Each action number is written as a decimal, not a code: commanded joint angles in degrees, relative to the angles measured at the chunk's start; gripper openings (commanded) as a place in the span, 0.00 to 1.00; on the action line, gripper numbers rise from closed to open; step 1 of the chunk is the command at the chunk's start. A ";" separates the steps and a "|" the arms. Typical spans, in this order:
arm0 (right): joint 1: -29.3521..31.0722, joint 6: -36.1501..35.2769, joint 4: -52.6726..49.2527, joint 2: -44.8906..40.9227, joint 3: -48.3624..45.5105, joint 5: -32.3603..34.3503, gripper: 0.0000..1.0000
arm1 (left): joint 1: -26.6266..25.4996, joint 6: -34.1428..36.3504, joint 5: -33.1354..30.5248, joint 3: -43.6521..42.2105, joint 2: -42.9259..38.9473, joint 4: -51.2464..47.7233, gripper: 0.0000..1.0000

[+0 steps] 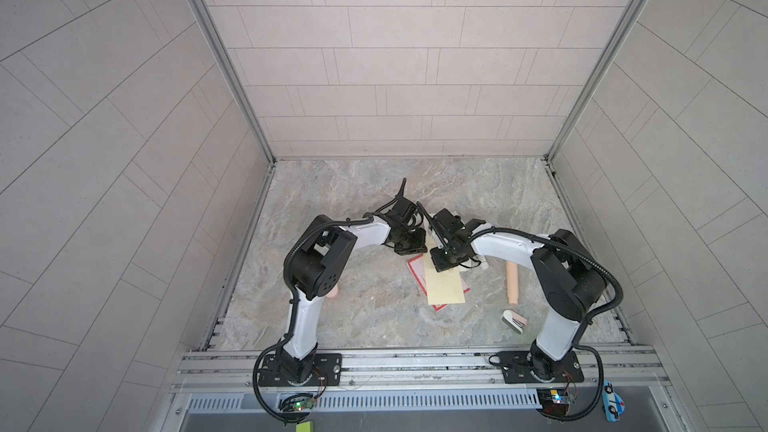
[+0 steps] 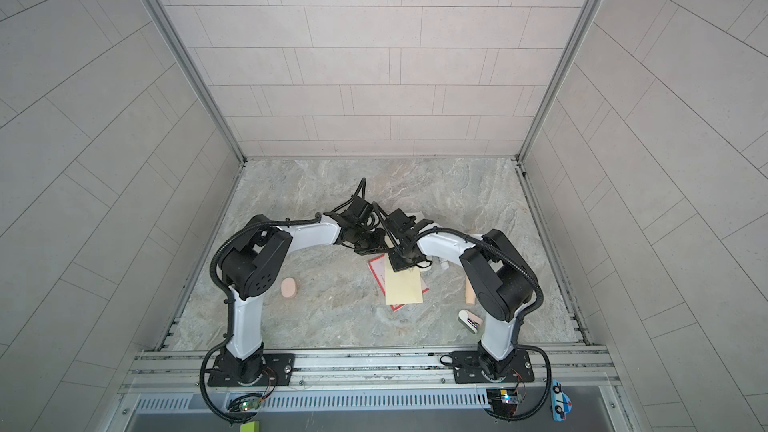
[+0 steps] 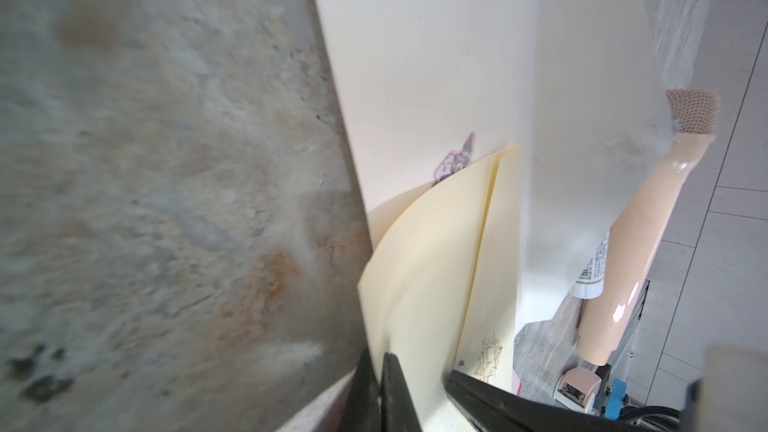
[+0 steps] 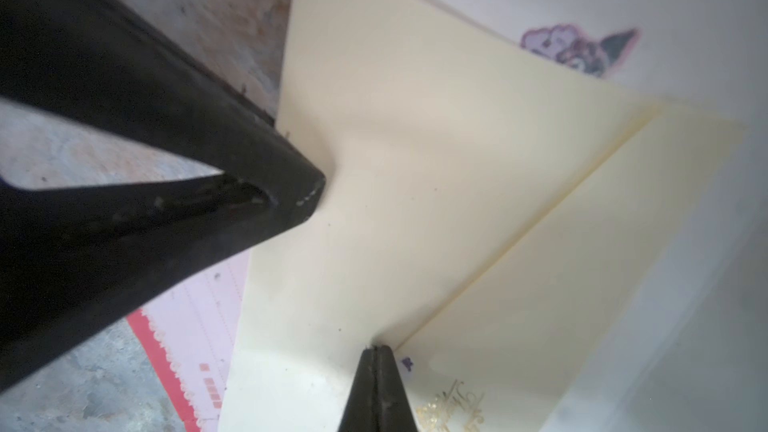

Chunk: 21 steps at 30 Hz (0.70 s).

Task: Place the letter into the envelope and seal it
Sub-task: 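Open the right gripper and lift it off the cream envelope flap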

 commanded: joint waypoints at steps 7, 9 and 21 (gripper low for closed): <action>2.43 -0.52 -6.23 6.60 -3.49 1.11 0.00 | -0.02 -0.36 1.94 -0.11 -1.07 2.87 0.00; 2.10 -1.05 -3.95 2.44 -3.70 -0.50 0.00 | -0.02 -0.49 2.08 -0.18 -1.17 3.21 0.00; -10.21 6.34 6.17 -19.01 -5.90 -10.74 0.34 | 0.24 -0.44 6.42 -1.06 -2.61 5.54 0.00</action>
